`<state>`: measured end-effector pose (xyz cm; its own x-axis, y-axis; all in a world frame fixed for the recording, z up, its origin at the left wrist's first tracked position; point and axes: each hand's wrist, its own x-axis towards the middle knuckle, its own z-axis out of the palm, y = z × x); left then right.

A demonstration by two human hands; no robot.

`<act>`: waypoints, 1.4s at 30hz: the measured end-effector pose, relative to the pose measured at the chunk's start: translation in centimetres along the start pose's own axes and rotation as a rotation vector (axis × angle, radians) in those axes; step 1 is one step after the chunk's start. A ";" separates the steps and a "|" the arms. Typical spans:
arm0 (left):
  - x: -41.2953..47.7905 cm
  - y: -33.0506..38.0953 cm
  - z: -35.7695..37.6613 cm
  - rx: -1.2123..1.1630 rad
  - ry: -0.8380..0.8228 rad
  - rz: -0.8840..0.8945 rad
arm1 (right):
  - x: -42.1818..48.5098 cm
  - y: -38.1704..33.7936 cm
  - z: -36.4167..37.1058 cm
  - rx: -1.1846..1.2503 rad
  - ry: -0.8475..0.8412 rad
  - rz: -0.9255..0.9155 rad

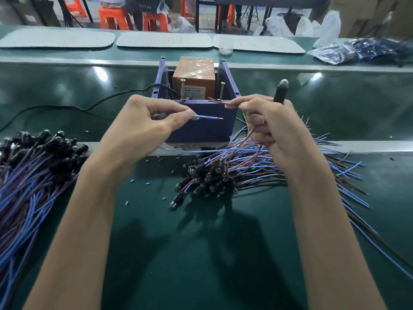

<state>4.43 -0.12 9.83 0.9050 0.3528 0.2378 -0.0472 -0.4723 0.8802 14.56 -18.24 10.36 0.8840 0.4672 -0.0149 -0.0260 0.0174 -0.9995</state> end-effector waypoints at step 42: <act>1.0 -1.9 1.2 0.047 0.333 -0.139 | 1.8 2.3 0.2 0.026 0.205 0.048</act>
<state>5.92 0.15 7.93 0.7139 0.6561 0.2447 0.0932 -0.4354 0.8954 16.01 -17.18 8.08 0.9578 0.2785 -0.0706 -0.0804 0.0236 -0.9965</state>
